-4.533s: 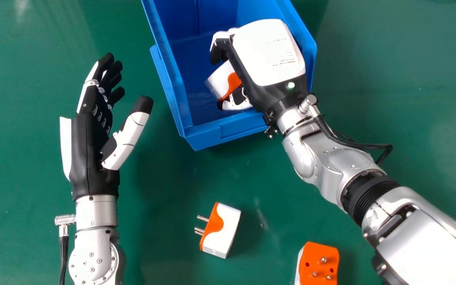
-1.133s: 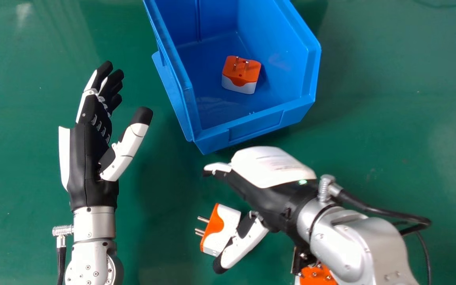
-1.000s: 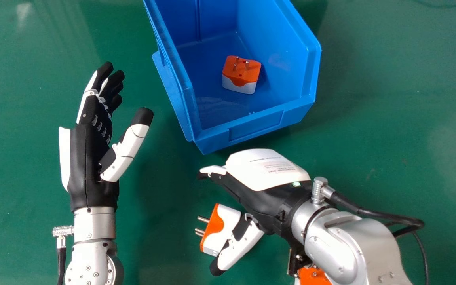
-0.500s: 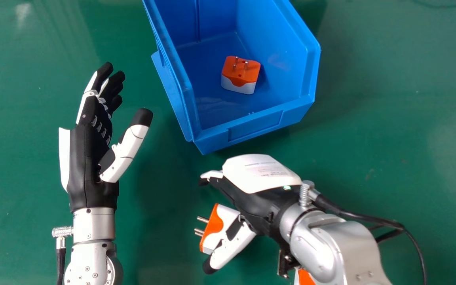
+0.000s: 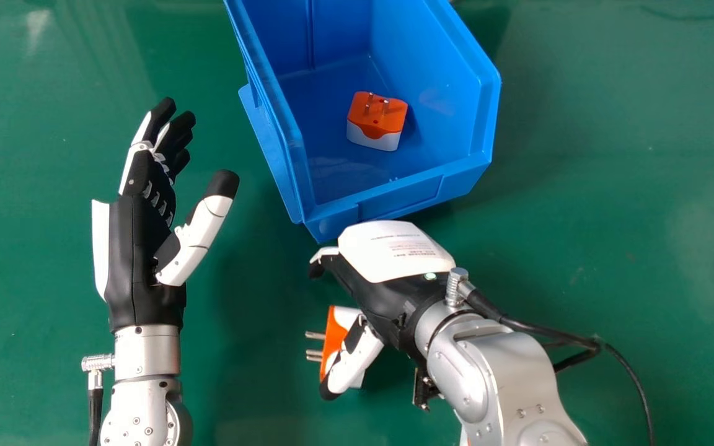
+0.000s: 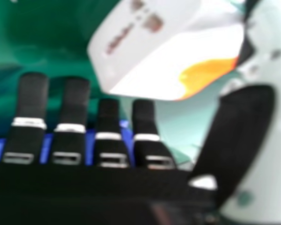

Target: Pick all objects and put in blue box

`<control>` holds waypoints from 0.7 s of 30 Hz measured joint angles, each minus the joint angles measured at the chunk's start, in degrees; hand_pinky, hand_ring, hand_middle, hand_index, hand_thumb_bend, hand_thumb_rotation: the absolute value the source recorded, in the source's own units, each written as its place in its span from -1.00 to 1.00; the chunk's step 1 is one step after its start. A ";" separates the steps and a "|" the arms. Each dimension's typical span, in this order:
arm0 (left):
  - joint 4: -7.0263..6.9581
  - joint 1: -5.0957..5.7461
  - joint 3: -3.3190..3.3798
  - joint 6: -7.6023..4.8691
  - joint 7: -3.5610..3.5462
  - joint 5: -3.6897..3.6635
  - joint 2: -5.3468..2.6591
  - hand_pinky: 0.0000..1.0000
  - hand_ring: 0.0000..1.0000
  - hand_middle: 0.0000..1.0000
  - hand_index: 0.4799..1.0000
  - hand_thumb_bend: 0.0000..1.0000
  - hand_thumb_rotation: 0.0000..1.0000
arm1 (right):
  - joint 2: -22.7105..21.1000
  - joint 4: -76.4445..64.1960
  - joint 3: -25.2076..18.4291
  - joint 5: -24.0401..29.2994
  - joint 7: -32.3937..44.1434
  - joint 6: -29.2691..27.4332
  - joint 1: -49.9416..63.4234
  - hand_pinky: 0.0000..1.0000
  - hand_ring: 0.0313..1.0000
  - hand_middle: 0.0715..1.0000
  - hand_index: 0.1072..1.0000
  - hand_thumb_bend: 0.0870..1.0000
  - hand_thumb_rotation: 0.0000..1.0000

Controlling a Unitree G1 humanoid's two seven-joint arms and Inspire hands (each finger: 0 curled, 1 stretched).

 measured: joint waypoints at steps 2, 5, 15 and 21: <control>0.00 0.00 0.01 0.00 -0.19 -0.02 0.00 0.82 0.78 0.73 0.54 0.59 0.01 | 0.12 0.51 0.11 -0.01 -0.30 0.06 -0.35 -0.10 0.37 0.48 0.36 0.47 -0.94; 0.00 -0.01 0.03 0.00 -0.26 -0.02 0.00 0.82 0.78 0.73 0.53 0.59 0.02 | 0.30 1.08 0.40 -0.46 -0.31 0.18 -0.74 -0.18 0.24 0.39 0.33 0.49 -0.96; 0.00 -0.05 0.04 0.00 0.32 0.19 0.02 0.81 0.78 0.73 0.53 0.59 0.03 | 0.60 1.32 1.06 -1.91 0.31 1.79 -1.45 -0.35 0.01 0.22 0.21 0.47 -0.99; 0.00 -0.22 -0.03 0.00 0.48 0.58 0.02 0.80 0.78 0.74 0.54 0.58 0.03 | 0.27 1.67 1.31 -1.88 0.38 1.69 -1.78 -0.58 -0.32 0.02 0.18 0.25 -1.00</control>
